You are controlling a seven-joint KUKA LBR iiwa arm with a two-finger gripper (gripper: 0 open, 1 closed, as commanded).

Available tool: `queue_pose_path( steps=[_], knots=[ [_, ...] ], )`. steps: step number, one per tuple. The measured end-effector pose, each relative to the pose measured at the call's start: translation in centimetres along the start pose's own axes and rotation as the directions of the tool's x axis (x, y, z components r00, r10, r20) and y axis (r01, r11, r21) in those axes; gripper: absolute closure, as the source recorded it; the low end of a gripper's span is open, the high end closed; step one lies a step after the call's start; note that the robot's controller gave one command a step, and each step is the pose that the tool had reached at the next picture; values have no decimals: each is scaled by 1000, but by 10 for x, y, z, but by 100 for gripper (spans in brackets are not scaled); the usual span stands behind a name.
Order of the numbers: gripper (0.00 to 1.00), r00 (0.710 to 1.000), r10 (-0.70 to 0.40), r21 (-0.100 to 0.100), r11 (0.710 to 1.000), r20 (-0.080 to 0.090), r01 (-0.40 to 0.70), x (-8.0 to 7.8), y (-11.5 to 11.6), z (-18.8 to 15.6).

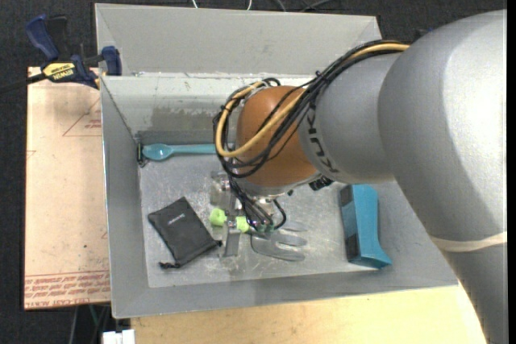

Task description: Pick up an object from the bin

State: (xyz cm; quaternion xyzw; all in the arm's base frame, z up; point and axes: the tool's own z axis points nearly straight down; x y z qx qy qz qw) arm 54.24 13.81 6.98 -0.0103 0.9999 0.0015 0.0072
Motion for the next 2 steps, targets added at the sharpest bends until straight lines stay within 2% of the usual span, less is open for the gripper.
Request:
queue_pose_path(
  steps=[1,2],
  knots=[
    [100,993,114,-4,993,-10,-114,-3,44,-1],
    [100,993,114,-5,993,-10,-114,-3,44,-1]
  ],
)
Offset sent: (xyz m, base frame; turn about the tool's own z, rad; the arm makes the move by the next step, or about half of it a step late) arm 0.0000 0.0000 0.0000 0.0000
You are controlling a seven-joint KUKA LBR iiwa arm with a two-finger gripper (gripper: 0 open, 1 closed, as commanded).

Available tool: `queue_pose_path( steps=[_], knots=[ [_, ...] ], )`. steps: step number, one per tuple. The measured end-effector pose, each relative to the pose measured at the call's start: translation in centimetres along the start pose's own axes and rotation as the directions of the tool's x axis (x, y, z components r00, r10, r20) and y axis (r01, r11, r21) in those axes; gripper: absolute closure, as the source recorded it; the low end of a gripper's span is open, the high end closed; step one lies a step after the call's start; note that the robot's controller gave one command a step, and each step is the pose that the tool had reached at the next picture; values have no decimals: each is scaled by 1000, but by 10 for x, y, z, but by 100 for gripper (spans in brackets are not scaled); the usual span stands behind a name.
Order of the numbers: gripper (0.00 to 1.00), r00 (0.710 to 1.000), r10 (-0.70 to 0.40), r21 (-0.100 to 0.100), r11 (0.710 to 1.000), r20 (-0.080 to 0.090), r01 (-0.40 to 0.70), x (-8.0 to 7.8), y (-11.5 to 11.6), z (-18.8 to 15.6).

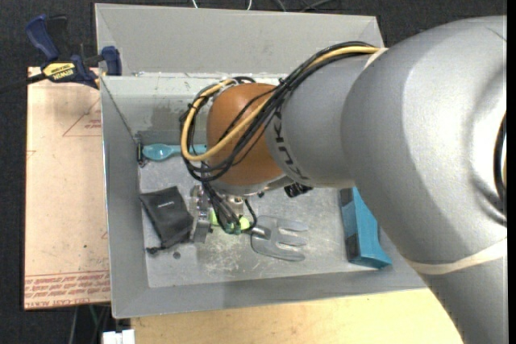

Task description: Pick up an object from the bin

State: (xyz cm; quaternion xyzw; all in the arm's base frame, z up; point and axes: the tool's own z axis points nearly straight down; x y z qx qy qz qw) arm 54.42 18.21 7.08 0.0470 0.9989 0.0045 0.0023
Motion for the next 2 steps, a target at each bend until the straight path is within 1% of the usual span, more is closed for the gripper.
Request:
queue_pose_path(
  steps=[1,2],
  knots=[
    [100,999,-46,2,999,-4,46,6,5,-72],
    [100,998,-67,4,998,-9,67,1,-16,-155]
  ],
)
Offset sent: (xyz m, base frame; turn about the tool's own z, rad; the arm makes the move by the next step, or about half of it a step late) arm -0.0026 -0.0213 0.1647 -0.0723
